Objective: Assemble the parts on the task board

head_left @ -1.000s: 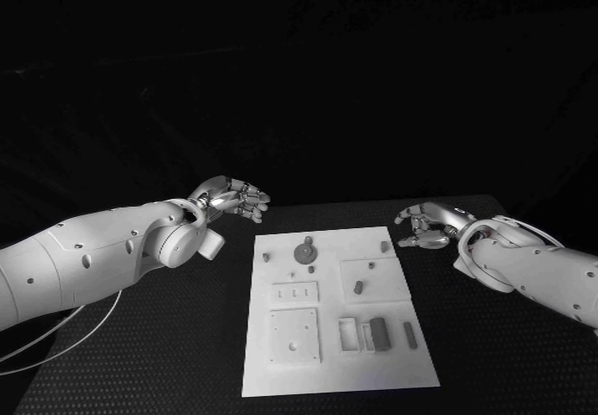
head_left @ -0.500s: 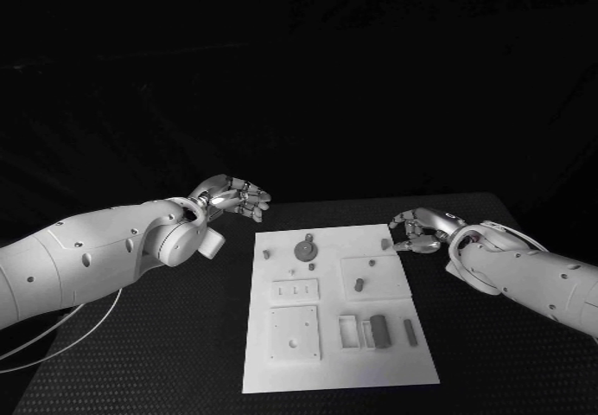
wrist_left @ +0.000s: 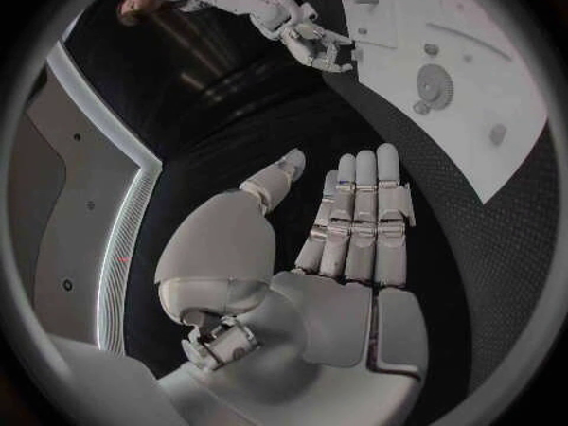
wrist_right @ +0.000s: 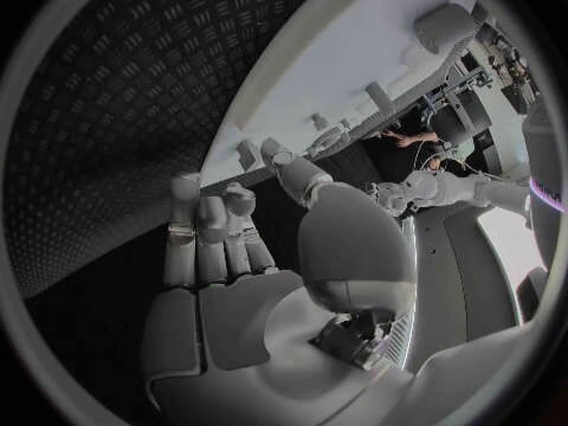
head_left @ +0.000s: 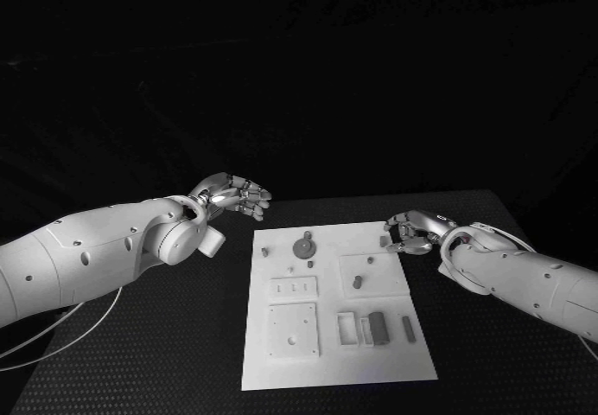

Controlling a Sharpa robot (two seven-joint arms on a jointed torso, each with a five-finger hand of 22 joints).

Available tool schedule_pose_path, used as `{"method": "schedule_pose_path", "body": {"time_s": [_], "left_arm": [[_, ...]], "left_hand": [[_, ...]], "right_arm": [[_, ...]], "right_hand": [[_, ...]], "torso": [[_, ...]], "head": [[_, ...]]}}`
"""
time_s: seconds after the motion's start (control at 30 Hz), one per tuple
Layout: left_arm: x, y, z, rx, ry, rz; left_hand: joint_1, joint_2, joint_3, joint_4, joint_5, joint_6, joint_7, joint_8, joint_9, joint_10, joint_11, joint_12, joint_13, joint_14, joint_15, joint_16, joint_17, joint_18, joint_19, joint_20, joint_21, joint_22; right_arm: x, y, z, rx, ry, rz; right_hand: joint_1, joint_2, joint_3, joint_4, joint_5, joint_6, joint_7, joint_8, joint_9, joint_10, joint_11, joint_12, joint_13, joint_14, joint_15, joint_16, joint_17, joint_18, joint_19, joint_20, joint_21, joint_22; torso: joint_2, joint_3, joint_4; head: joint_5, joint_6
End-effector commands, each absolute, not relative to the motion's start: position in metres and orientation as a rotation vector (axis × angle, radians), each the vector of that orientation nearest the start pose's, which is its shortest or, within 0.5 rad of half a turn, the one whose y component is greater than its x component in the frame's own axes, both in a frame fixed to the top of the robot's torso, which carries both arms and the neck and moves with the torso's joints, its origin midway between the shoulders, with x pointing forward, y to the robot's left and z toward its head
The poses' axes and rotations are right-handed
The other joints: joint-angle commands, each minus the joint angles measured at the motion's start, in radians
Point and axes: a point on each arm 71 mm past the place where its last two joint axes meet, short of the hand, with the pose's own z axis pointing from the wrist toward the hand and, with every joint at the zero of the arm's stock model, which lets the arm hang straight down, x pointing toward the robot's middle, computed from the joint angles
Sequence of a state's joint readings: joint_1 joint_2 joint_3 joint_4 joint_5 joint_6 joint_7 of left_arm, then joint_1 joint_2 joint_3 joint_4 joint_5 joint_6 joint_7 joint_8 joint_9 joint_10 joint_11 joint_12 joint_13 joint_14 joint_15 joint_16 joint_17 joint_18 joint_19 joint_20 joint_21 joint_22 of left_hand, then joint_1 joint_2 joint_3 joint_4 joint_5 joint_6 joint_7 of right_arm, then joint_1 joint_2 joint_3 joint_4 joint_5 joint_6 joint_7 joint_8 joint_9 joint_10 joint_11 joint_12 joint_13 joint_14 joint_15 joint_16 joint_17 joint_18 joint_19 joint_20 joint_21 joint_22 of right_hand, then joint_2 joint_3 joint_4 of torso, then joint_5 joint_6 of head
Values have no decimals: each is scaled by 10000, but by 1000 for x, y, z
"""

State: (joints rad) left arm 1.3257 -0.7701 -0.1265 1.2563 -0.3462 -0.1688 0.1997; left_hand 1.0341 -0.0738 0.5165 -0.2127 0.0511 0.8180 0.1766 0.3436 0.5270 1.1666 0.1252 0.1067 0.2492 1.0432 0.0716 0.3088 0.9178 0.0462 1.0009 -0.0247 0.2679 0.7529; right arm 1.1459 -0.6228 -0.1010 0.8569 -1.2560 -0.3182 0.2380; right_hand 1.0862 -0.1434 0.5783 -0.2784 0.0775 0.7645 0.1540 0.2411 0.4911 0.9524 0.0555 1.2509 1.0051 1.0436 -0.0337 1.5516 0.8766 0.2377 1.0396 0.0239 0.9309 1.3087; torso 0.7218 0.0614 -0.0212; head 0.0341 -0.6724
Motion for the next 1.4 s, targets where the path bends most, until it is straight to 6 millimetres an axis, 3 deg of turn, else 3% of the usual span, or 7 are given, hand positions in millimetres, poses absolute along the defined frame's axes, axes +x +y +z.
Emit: {"method": "schedule_pose_path", "body": {"time_s": [0.03, 0.5, 0.9, 1.4], "left_arm": [[542, 241, -166, -7488, 16725, -12509], [541, 242, -166, -7519, 16778, -12488], [541, 242, -166, -7542, 16837, -12469], [540, 242, -167, -7558, 16893, -12465]], "left_hand": [[-117, 8, -17, 7, -20, 22, 59, -35, -9, -78, -19, -63, -7, -37, 55, -64, 11, 115, -26, 20, -55, 16], [-119, 3, -15, 10, -20, 10, 71, -49, -12, -79, -17, -73, -3, -34, 56, -75, 20, 116, -24, 22, -60, 19], [-125, -9, -15, 14, -20, -15, 85, -70, -17, -79, -15, -83, 2, -30, 56, -88, 30, 118, -22, 24, -66, 24], [-129, -19, -13, 20, -20, -40, 98, -92, -21, -88, -10, -100, 6, -28, 58, -105, 42, 119, -22, 26, -75, 28]], "right_arm": [[558, -283, -260, -465, 17214, 5587], [559, -276, -267, -383, 17107, 5583], [561, -278, -267, -328, 17011, 5462], [562, -272, -268, -340, 17089, 5524]], "right_hand": [[13, 136, -33, 40, 18, 511, 226, 80, 19, -567, 113, 61, -13, -30, -35, -4, 13, 241, -55, 17, -22, 191], [-6, 454, -42, 42, 21, 862, 116, 303, 133, -423, -1, 138, -62, 81, -153, 57, 22, 241, 58, -43, 53, 193], [-53, 719, -20, 60, 23, 1160, 37, 471, 240, -333, -74, 153, -116, 156, -217, 63, 13, 241, 107, -79, 83, 190], [-113, 787, -19, 48, 23, 1427, -67, 613, 353, -287, -171, 140, -161, 189, -305, 47, 5, 241, 122, -99, 91, 187]], "torso": [[11, 15, 35], [8, 18, 2], [1, 21, 13], [8, 27, 7]], "head": [[22, -47], [76, -144], [80, -170], [82, -210]]}}
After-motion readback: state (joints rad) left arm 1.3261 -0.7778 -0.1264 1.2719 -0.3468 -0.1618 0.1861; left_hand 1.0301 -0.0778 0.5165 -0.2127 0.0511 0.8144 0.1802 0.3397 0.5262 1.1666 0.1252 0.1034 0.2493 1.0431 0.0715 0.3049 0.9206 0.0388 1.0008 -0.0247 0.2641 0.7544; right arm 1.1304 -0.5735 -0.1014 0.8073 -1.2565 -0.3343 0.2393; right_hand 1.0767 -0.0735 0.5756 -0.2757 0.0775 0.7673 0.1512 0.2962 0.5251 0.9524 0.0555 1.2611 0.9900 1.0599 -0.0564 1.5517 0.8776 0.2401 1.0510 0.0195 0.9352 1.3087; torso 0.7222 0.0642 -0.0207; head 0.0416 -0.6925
